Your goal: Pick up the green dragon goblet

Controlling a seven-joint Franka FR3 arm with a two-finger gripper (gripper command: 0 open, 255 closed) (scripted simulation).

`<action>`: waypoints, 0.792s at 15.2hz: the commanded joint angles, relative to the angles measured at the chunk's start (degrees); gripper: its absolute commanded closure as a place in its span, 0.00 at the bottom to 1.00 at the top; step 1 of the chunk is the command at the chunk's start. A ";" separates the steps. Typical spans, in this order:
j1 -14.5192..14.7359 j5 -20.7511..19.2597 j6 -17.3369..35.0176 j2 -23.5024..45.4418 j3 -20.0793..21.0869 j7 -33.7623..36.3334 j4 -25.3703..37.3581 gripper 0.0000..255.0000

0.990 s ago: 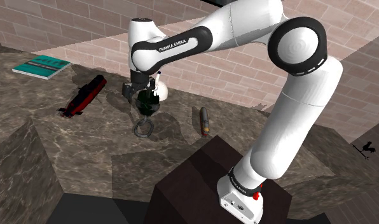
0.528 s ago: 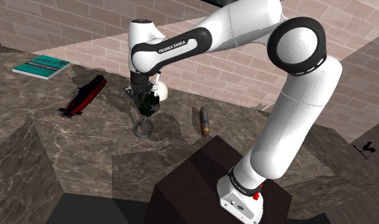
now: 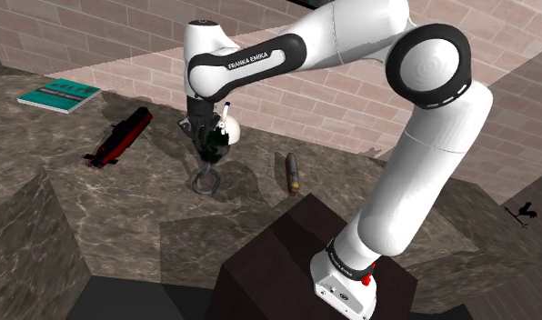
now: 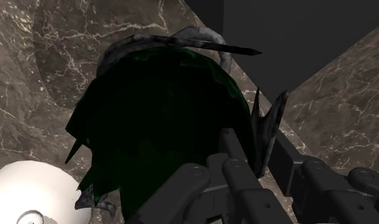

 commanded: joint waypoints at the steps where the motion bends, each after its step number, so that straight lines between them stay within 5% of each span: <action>1: 0.01 0.26 -1.40 -0.64 0.09 -0.17 0.82 1.00; 12: -0.11 1.43 -8.55 -3.68 0.28 -1.26 5.08 1.00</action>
